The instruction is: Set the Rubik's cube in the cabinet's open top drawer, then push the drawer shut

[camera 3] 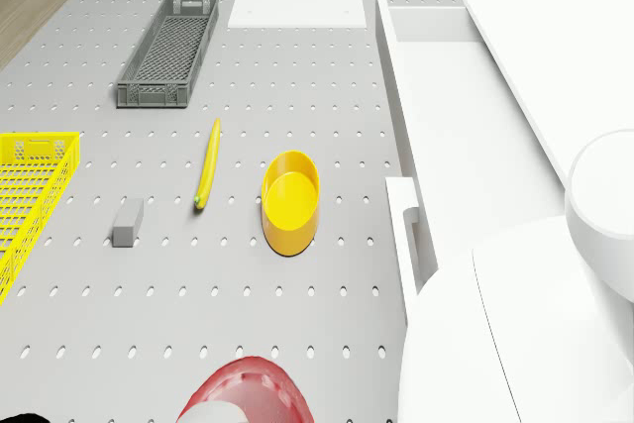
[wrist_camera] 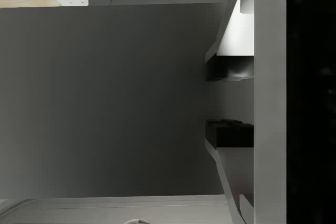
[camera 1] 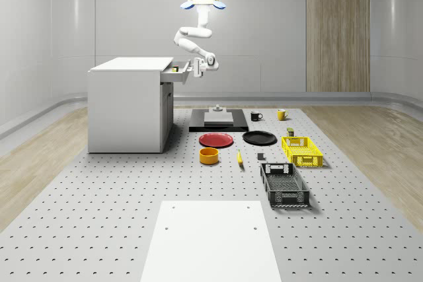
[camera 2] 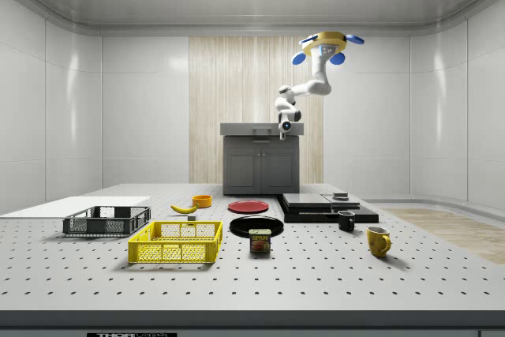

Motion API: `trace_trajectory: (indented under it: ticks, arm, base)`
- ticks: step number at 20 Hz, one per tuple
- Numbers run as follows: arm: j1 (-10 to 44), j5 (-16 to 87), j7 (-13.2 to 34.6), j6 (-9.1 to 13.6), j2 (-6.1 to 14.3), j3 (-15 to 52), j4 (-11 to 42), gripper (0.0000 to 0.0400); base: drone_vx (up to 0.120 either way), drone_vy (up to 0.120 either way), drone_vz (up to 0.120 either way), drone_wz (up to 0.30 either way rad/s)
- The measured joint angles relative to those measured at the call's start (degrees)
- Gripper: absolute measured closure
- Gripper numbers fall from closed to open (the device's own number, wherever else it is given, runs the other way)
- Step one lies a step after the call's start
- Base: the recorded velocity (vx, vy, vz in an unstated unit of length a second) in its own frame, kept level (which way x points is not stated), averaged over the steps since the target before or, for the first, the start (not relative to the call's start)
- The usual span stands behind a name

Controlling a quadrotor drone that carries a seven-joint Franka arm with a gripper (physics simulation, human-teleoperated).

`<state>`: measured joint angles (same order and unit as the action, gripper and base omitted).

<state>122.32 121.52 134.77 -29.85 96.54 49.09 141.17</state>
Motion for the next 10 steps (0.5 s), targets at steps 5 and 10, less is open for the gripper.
trace_trajectory:
  ticks: [5, 10]
  arm:
    - [-4.4, 6.3, -2.5, -0.4, 0.3, -1.9, 1.9, 0.0295]
    - [-9.9, 16.1, -11.1, -1.2, 0.6, -2.7, 2.8, 0.0295]
  base:
    - [0.0, 0.0, 0.0, 0.0]
    - [0.0, 0.0, 0.0, 0.0]
